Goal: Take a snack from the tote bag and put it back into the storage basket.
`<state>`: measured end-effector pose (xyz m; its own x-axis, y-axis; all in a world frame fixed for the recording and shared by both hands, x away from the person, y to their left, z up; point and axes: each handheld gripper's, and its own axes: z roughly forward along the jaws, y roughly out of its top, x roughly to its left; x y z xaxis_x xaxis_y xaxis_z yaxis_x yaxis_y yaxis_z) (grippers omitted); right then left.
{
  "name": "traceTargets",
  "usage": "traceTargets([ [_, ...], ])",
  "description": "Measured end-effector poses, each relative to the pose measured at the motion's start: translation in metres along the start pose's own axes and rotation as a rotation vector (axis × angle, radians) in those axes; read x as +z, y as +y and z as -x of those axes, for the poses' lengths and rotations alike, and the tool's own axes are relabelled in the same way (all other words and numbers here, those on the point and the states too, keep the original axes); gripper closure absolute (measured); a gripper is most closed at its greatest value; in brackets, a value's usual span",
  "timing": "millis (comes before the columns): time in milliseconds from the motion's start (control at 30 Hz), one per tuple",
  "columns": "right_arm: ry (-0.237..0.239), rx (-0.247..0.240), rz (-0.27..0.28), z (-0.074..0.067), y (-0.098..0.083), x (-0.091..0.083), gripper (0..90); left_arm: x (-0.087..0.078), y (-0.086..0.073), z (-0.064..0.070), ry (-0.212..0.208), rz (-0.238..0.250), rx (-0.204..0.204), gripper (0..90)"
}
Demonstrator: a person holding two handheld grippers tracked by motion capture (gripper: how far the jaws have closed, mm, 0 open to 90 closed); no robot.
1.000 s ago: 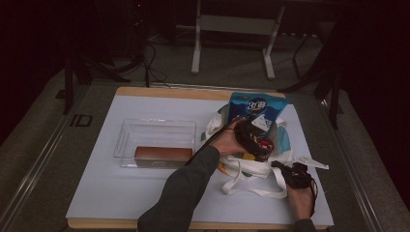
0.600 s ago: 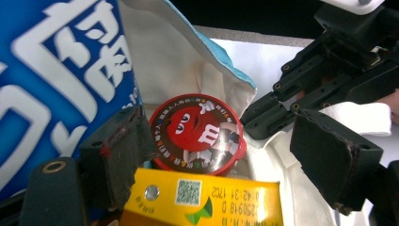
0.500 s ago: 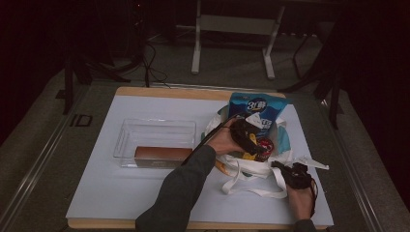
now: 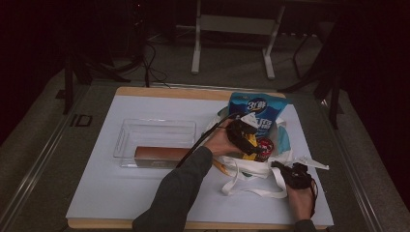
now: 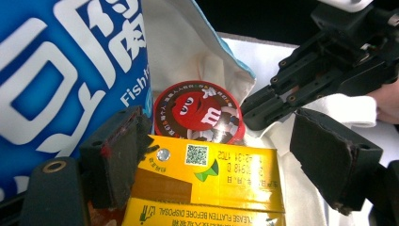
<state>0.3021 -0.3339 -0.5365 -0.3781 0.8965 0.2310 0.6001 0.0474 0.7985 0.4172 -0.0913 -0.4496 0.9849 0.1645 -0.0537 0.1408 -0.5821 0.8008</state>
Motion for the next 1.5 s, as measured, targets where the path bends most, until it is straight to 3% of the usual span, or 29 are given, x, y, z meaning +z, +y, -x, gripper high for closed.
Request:
traceTargets([
  [200,0.001,0.001,-0.002,0.0,0.0,0.0,80.2,-0.008,-0.004,-0.002,0.0,-0.016,-0.004,18.6],
  [400,-0.002,-0.002,-0.001,0.0,0.0,0.0,80.2,-0.022,-0.012,-0.007,0.012,0.008,-0.029,16.1],
  [500,-0.001,0.0,-0.002,0.0,0.0,0.0,80.2,-0.025,-0.019,-0.01,0.0,-0.008,-0.043,15.7],
  [667,-0.003,-0.003,-0.001,0.0,0.0,0.0,80.2,-0.018,-0.023,-0.008,0.014,-0.057,-0.031,14.5],
  [1067,-0.001,0.0,-0.001,0.0,0.0,0.0,80.1,-0.002,-0.023,-0.006,0.006,-0.115,0.017,17.8],
  [1500,-0.003,-0.001,-0.002,0.0,0.0,0.0,80.1,0.007,-0.021,-0.003,0.012,-0.127,0.016,17.8],
])
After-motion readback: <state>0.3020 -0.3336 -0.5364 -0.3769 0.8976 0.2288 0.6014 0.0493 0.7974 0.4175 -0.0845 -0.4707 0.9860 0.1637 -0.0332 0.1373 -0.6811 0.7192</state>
